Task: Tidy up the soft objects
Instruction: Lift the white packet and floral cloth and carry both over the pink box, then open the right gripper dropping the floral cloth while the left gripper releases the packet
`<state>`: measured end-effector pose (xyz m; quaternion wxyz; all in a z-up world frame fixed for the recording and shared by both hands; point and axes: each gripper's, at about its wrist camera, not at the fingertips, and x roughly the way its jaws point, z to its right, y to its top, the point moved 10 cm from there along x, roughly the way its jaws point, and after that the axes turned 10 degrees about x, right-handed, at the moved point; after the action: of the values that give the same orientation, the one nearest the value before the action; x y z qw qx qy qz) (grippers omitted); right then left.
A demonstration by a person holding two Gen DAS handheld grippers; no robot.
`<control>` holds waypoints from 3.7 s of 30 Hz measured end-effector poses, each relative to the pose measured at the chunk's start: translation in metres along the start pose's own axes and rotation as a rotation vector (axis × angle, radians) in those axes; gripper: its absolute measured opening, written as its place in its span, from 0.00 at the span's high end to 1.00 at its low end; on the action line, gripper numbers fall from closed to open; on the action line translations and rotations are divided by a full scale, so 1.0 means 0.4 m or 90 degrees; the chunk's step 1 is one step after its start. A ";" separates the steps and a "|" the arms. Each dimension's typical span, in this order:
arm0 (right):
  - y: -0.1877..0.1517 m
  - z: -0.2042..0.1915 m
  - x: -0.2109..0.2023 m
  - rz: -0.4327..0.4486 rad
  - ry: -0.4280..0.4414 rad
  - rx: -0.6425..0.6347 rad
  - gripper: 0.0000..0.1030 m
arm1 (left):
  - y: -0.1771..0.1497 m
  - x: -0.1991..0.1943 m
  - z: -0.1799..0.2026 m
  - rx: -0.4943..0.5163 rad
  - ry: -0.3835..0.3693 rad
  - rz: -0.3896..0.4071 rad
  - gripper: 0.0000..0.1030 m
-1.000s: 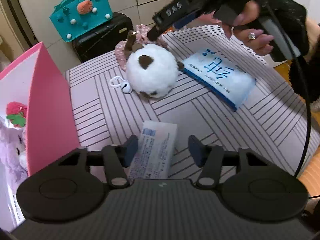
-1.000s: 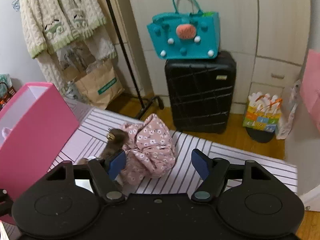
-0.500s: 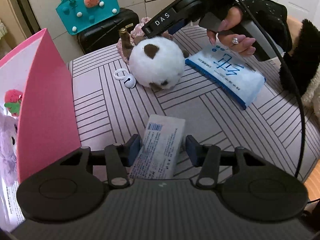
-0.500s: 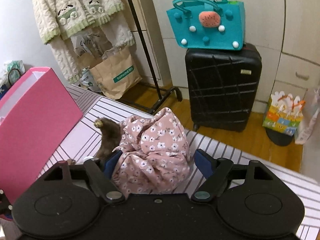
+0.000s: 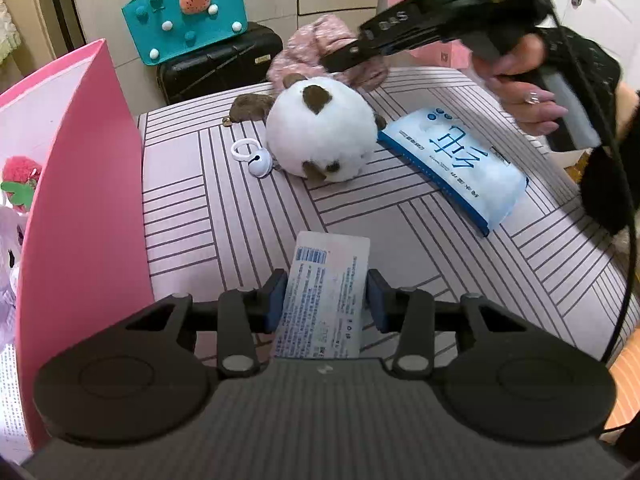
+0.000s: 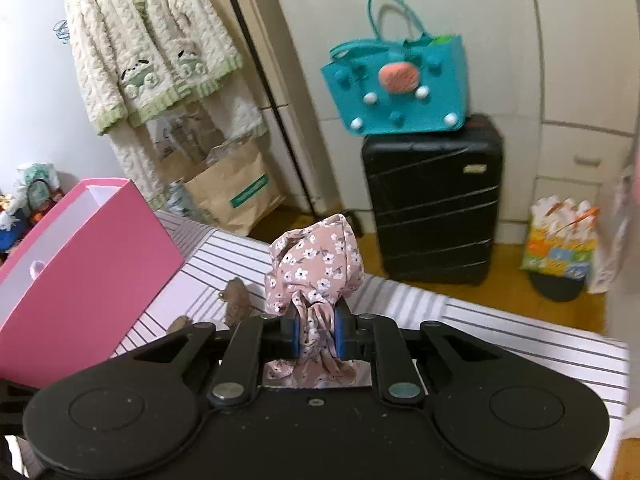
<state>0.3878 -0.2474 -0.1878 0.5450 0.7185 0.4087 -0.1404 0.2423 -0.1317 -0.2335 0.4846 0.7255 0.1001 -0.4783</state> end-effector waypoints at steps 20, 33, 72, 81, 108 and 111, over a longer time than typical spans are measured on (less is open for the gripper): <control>-0.149 -0.052 -0.235 -0.015 -0.106 0.013 0.81 | -0.010 -0.061 0.027 -0.026 -0.033 0.019 0.62; -0.355 -0.141 -0.310 -0.103 -0.048 0.046 0.81 | -0.029 -0.157 0.055 -0.014 -0.060 0.033 0.62; -0.140 -0.663 -0.380 -0.070 0.130 -0.172 0.79 | -0.051 -0.542 -0.228 -0.042 0.016 0.151 0.62; -0.030 -0.717 -0.181 -0.059 0.078 -0.207 0.79 | -0.023 -0.466 -0.414 -0.057 0.098 0.121 0.62; 0.028 -0.658 0.146 -0.107 -0.045 -0.166 0.50 | 0.003 -0.148 -0.512 -0.185 -0.009 -0.017 0.61; 0.044 -0.661 0.117 -0.090 -0.037 -0.157 0.46 | 0.016 -0.150 -0.504 -0.190 -0.014 -0.016 0.59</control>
<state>0.3659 0.0089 -0.1095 0.6295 0.6111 0.4564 -0.1483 0.3352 0.0454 -0.1674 0.5822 0.6387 0.1736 -0.4722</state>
